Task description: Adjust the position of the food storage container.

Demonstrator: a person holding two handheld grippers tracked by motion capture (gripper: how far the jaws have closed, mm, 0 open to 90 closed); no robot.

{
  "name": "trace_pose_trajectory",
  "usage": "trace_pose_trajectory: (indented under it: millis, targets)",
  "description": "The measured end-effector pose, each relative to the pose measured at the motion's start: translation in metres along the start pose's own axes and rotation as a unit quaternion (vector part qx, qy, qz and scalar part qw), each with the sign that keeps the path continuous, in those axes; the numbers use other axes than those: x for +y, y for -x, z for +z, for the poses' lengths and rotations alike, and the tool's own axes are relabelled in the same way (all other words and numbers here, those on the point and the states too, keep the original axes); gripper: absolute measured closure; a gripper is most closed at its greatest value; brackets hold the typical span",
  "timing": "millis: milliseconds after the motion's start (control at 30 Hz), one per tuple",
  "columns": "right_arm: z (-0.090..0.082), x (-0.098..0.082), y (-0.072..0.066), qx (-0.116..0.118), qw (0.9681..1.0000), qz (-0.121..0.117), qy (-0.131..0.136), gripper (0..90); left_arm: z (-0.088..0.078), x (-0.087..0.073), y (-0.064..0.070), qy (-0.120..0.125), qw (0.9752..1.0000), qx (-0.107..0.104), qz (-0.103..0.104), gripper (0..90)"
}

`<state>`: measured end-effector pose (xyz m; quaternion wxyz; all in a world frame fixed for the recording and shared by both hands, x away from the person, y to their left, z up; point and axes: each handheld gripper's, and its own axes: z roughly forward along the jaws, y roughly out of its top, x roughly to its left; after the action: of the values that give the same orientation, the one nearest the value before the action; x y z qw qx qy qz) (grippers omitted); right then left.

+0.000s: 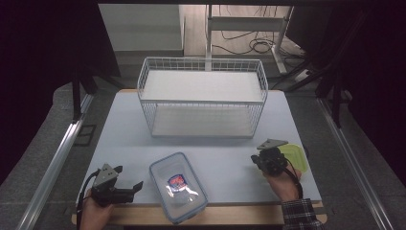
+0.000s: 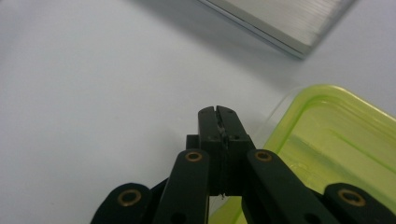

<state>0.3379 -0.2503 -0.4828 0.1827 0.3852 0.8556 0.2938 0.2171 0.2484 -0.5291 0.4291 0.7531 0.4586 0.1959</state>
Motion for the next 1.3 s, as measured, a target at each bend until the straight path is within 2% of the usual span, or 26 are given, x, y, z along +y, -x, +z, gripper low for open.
trace_pose_trajectory:
  millis: [67, 133, 267, 333, 367, 400, 467, 500, 533, 567, 600, 633, 667, 700, 767, 833, 867, 933, 967, 1000, 1067, 1100, 1133, 1200, 1267, 1300]
  targets:
    - [-0.003, -0.002, 0.001, 0.001, 1.0000, 0.003, 0.005, 89.1, 0.000, 0.000, 0.000, -0.003, 1.0000, 0.000, -0.004, 3.3]
    - [-0.007, -0.003, -0.003, 0.003, 0.9999, -0.004, 0.010, 89.0, 0.001, 0.001, 0.000, -0.013, 0.9999, 0.005, -0.003, 3.2]
    - [-0.016, -0.005, -0.019, 0.030, 0.9988, -0.017, 0.034, 89.0, 0.002, 0.006, -0.002, -0.028, 0.9996, 0.005, 0.007, 7.0]
    - [-0.020, -0.007, -0.033, 0.050, 0.9974, -0.025, 0.044, 89.0, 0.003, 0.009, -0.004, -0.029, 0.9995, 0.007, 0.009, 22.8]
    - [-0.020, -0.007, -0.033, 0.050, 0.9974, -0.025, 0.044, 89.0, 0.004, 0.011, -0.006, -0.030, 0.9995, 0.004, 0.003, 22.8]
    - [-0.022, -0.009, -0.043, 0.066, 0.9963, -0.028, 0.048, 89.0, 0.005, 0.013, -0.009, -0.028, 0.9996, -0.008, -0.006, 36.7]
    - [-0.024, -0.013, -0.054, 0.082, 0.9950, -0.029, 0.048, 89.0, 0.012, 0.019, -0.015, -0.017, 0.9987, -0.039, -0.028, 51.1]
    - [-0.024, -0.013, -0.054, 0.082, 0.9950, -0.029, 0.048, 89.0, 0.012, 0.019, -0.015, -0.017, 0.9987, -0.039, -0.028, 58.0]
    - [-0.025, -0.016, -0.066, 0.095, 0.9938, -0.038, 0.044, 89.0, 0.014, 0.022, -0.016, -0.016, 0.9986, -0.040, -0.030, 65.9]
    - [-0.026, -0.017, -0.072, 0.102, 0.9930, -0.041, 0.043, 89.0, 0.017, 0.024, -0.017, -0.017, 0.9985, -0.043, -0.029, 73.2]
    - [-0.027, -0.019, -0.078, 0.109, 0.9921, -0.044, 0.044, 89.0, 0.023, 0.028, -0.017, -0.019, 0.9983, -0.050, -0.025, 78.6]
    - [-0.027, -0.019, -0.078, 0.109, 0.9921, -0.044, 0.044, 89.0, 0.023, 0.028, -0.017, -0.019, 0.9983, -0.050, -0.025, 83.8]
    - [-0.028, -0.020, -0.083, 0.116, 0.9911, -0.048, 0.044, 89.1, 0.027, 0.031, -0.017, -0.022, 0.9982, -0.053, -0.021, 83.8]
    - [-0.029, -0.023, -0.095, 0.128, 0.9892, -0.054, 0.044, 89.1, 0.030, 0.033, -0.016, -0.024, 0.9981, -0.055, -0.017, 90.0]
    - [-0.030, -0.025, -0.105, 0.142, 0.9872, -0.059, 0.043, 89.1, 0.039, 0.038, -0.013, -0.030, 0.9974, -0.065, -0.005, 90.0]
    - [-0.030, -0.027, -0.110, 0.148, 0.9862, -0.062, 0.040, 89.0, 0.041, 0.040, -0.012, -0.034, 0.9973, -0.065, 0.000, 90.0]
    - [-0.029, -0.029, -0.120, 0.162, 0.9841, -0.064, 0.037, 89.1, 0.045, 0.042, -0.009, -0.038, 0.9969, -0.068, 0.006, 90.0]
    - [-0.029, -0.030, -0.124, 0.168, 0.9831, -0.064, 0.035, 89.1, 0.047, 0.042, -0.009, -0.039, 0.9967, -0.071, 0.007, 90.0]
    - [-0.028, -0.031, -0.129, 0.174, 0.9819, -0.067, 0.034, 89.1, 0.049, 0.042, -0.008, -0.040, 0.9965, -0.073, 0.008, 90.0]
    - [-0.026, -0.032, -0.137, 0.187, 0.9793, -0.070, 0.031, 89.0, 0.050, 0.043, -0.007, -0.041, 0.9962, -0.076, 0.009, 90.0]
    - [-0.025, -0.032, -0.142, 0.194, 0.9780, -0.072, 0.028, 89.1, 0.052, 0.043, -0.006, -0.047, 0.9962, -0.073, 0.011, 90.0]
    - [-0.024, -0.032, -0.146, 0.200, 0.9766, -0.075, 0.025, 89.0, 0.053, 0.042, -0.005, -0.048, 0.9962, -0.072, 0.011, 90.0]
    - [-0.019, -0.032, -0.155, 0.216, 0.9729, -0.080, 0.017, 89.0, 0.053, 0.042, -0.006, -0.049, 0.9960, -0.074, 0.009, 90.0]
    - [-0.018, -0.032, -0.158, 0.219, 0.9721, -0.081, 0.013, 88.9, 0.053, 0.042, -0.006, -0.051, 0.9958, -0.076, 0.008, 90.0]
    - [-0.011, -0.029, -0.169, 0.232, 0.9685, -0.090, 0.006, 89.0, 0.055, 0.042, -0.006, -0.055, 0.9955, -0.076, 0.009, 90.0]
    - [-0.011, -0.029, -0.169, 0.232, 0.9685, -0.090, 0.006, 89.0, 0.056, 0.042, -0.005, -0.057, 0.9955, -0.075, 0.009, 90.0]
